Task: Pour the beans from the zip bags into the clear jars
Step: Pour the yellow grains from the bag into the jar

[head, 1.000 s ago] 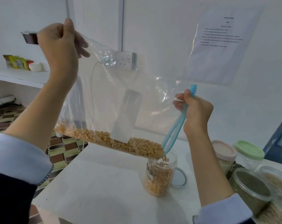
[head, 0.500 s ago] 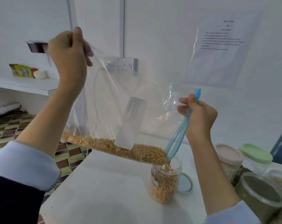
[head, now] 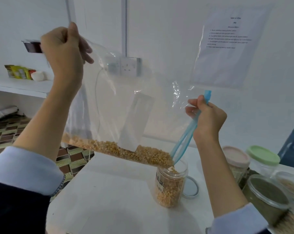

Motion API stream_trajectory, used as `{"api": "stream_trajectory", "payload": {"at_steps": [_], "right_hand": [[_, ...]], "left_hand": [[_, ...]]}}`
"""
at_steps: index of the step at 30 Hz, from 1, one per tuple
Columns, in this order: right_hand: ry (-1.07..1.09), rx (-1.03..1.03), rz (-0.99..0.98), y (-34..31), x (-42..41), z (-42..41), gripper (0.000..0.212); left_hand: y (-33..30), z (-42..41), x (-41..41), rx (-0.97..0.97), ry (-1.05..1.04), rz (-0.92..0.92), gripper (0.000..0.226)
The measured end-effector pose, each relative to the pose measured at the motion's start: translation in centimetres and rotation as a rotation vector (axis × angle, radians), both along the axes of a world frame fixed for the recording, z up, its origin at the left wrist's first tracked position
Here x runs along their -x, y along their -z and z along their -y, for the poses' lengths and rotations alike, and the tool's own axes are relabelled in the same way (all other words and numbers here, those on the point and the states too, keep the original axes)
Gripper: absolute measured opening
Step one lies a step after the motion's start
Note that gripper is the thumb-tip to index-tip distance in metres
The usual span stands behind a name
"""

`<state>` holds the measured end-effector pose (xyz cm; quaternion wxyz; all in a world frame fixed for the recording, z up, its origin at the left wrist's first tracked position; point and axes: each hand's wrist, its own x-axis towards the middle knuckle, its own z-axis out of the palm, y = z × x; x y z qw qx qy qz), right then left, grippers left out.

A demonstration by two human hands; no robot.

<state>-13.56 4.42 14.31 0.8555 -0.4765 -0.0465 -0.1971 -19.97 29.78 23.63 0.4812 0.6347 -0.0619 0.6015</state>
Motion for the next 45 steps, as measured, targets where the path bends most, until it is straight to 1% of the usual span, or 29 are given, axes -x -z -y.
{"api": "stream_trajectory", "payload": {"at_steps": [3, 5, 9, 11, 13, 17, 20, 24, 32, 35, 38, 40, 45], "right_hand": [[-0.034, 0.034, -0.005, -0.1, 0.0, -0.1, 0.028], [-0.007, 0.014, -0.015, 0.0, -0.1, -0.1, 0.028], [-0.023, 0.056, -0.002, 0.3, -0.1, -0.5, 0.029], [0.000, 0.031, -0.004, 0.4, -0.3, -0.4, 0.030], [0.033, 0.014, -0.011, 0.5, -0.5, 0.0, 0.031], [0.004, 0.019, -0.021, 0.8, -0.4, 0.1, 0.029], [0.008, 0.025, -0.020, 0.8, -0.5, 0.0, 0.029], [0.027, 0.021, -0.025, 0.6, -0.4, 0.1, 0.029], [0.044, 0.035, -0.022, 0.6, -0.1, 0.4, 0.029], [0.051, 0.034, -0.018, 0.5, -0.2, 0.4, 0.029], [0.065, 0.056, -0.011, 0.8, -0.4, 0.1, 0.030], [0.058, 0.091, -0.011, 1.0, -0.4, -0.1, 0.030], [0.078, 0.045, -0.020, 1.0, -0.7, 0.2, 0.029]], "left_hand": [[0.2, -0.1, -0.2, 0.015, 0.011, -0.014, 0.044], [0.3, -0.1, -0.3, 0.037, 0.009, 0.004, 0.044], [0.4, 0.3, -0.8, -0.014, 0.039, -0.051, 0.044], [0.5, 0.3, -1.0, 0.017, 0.025, -0.023, 0.045], [0.6, 0.3, -1.0, 0.008, 0.031, -0.034, 0.045], [0.8, 0.0, -0.8, 0.034, 0.020, 0.002, 0.044], [0.8, 0.1, -0.6, 0.003, 0.052, -0.043, 0.043], [0.4, 0.2, -0.3, 0.036, 0.043, 0.007, 0.043], [0.2, 0.3, -0.5, 0.020, 0.044, -0.003, 0.044], [0.4, 0.2, -0.7, 0.054, 0.027, 0.016, 0.044], [0.6, 0.3, -0.9, 0.033, 0.055, -0.021, 0.043], [0.6, 0.2, -1.0, 0.044, 0.041, -0.010, 0.043], [0.9, 0.0, -1.1, 0.043, 0.002, 0.015, 0.045]]}}
